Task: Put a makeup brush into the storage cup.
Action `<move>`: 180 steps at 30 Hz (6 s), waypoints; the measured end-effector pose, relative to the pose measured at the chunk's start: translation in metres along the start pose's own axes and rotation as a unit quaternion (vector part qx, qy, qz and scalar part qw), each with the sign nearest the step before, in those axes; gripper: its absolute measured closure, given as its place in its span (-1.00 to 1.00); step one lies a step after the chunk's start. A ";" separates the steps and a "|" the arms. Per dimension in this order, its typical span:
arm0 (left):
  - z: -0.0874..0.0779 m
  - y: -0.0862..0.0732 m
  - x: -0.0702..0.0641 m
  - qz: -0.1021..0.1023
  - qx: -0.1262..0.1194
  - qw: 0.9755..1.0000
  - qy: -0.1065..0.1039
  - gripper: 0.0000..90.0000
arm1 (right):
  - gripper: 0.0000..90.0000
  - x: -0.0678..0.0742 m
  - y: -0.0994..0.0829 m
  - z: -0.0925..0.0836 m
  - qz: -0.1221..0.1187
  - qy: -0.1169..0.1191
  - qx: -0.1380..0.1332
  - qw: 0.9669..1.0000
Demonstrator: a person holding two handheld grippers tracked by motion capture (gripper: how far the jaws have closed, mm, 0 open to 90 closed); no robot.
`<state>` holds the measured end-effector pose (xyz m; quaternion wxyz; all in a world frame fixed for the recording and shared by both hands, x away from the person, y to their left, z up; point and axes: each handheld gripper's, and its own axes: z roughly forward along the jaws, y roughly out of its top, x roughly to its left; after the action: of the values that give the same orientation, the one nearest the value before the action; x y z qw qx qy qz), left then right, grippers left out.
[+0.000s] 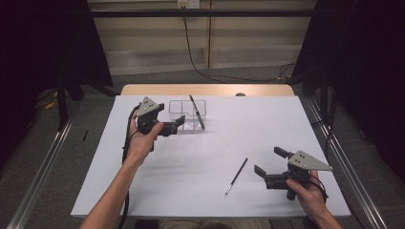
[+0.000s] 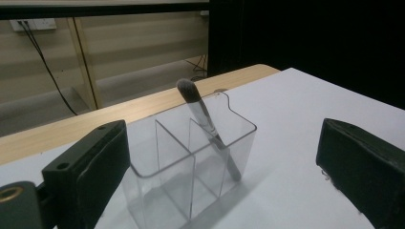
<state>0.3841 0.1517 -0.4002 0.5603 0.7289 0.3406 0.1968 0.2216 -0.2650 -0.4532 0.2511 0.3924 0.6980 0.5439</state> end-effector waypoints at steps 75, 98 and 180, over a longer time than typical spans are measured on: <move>-0.157 -0.096 -0.026 -0.002 -0.014 0.999 0.046 -0.90 | -1.00 0.000 0.001 -0.005 0.003 0.002 -0.002 1.000; -0.165 -0.096 -0.025 -0.003 -0.020 0.999 0.049 -0.90 | -1.00 0.001 0.007 -0.001 -0.010 0.019 0.006 1.000; -0.164 -0.097 -0.018 0.000 -0.016 0.998 0.054 -0.91 | -0.79 0.005 0.064 0.117 -0.237 0.241 0.442 0.831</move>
<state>0.2351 0.2648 -0.4425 0.5526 0.7081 0.3671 0.2416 0.3274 -0.1880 -0.4247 -0.0037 0.1404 0.9740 0.1781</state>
